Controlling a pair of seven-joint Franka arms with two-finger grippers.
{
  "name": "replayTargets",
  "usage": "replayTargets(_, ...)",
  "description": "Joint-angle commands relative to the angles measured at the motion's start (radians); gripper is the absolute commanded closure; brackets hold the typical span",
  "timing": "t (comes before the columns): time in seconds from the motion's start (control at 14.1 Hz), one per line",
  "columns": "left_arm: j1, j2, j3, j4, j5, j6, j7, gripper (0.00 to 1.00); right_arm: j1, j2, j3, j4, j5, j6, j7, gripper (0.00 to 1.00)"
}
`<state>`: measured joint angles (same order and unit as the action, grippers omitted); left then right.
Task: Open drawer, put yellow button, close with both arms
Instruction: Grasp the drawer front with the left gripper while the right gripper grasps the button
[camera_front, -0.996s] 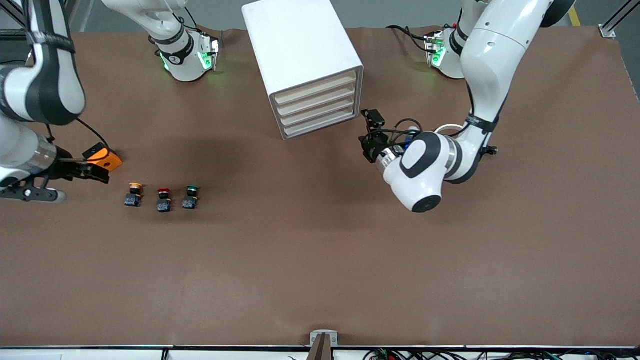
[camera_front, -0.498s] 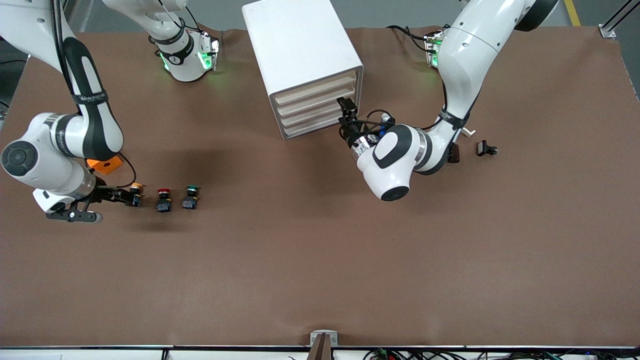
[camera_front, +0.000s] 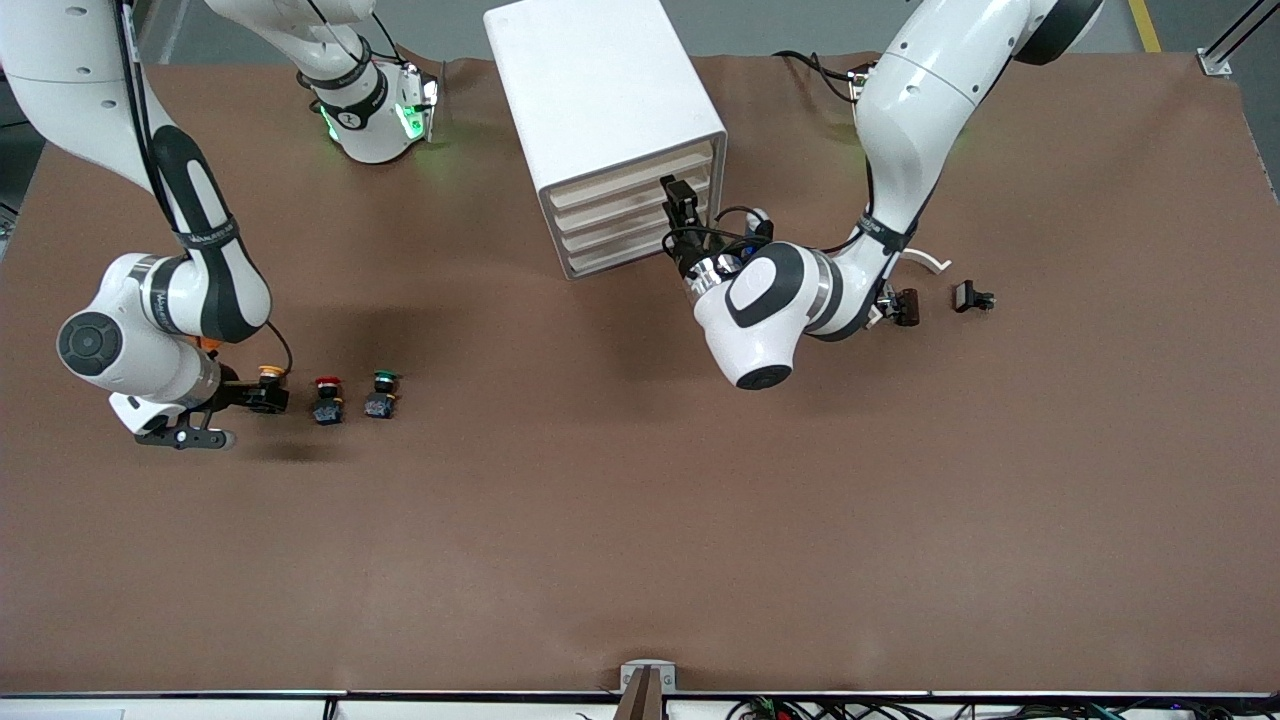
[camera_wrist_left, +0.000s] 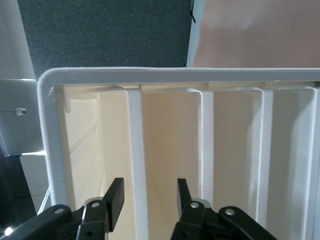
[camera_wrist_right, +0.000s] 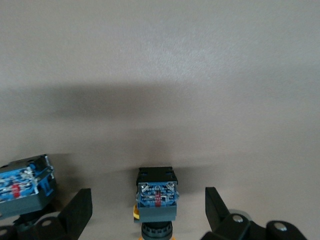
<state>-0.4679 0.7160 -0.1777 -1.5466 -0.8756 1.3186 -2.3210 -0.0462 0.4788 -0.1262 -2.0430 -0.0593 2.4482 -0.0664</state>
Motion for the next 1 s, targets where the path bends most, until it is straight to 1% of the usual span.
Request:
replayTargets(0.0,-0.004,0.008,0.004,0.020,-0.032,-0.027,-0.017,0.50,-0.023,0.015,0.017,-0.016,-0.013,0.035,-0.010,0.00)
replayTargets(0.28,-0.055,0.013,0.006,0.019,-0.054,-0.025,-0.021,0.50,-0.023,0.015,0.017,-0.029,-0.013,0.035,-0.010,0.01)
replayTargets(0.36,-0.066,0.013,0.004,0.020,-0.056,-0.025,-0.021,0.51,-0.023,0.015,0.019,-0.029,-0.013,0.034,-0.010,0.18)
replayTargets(0.43,-0.073,0.014,0.006,0.020,-0.057,-0.025,-0.021,0.55,-0.023,0.015,0.019,-0.029,-0.013,0.034,-0.012,0.31)
replayTargets(0.5,-0.078,0.020,0.006,0.020,-0.072,-0.024,-0.021,0.62,-0.023,0.015,0.019,-0.029,-0.013,0.034,-0.012,0.39)
replayTargets(0.57,-0.080,0.020,0.006,0.020,-0.075,-0.024,-0.021,0.72,-0.023,0.017,0.019,-0.029,-0.013,0.034,-0.012,0.51)
replayTargets(0.64,-0.080,0.022,0.006,0.020,-0.075,-0.021,-0.021,0.77,-0.023,0.017,0.019,-0.029,-0.013,0.032,-0.012,0.63)
replayTargets(0.71,-0.078,0.023,0.007,0.020,-0.074,-0.019,-0.021,0.83,-0.021,0.017,0.019,-0.029,-0.013,0.031,-0.013,0.70)
replayTargets(0.78,-0.078,0.026,0.010,0.020,-0.069,-0.018,-0.021,0.89,-0.021,0.017,0.019,-0.028,-0.013,0.031,-0.015,0.74)
replayTargets(0.92,-0.071,0.034,0.020,0.020,-0.065,-0.012,-0.017,0.96,-0.021,0.017,0.020,-0.026,-0.013,0.032,-0.032,0.77)
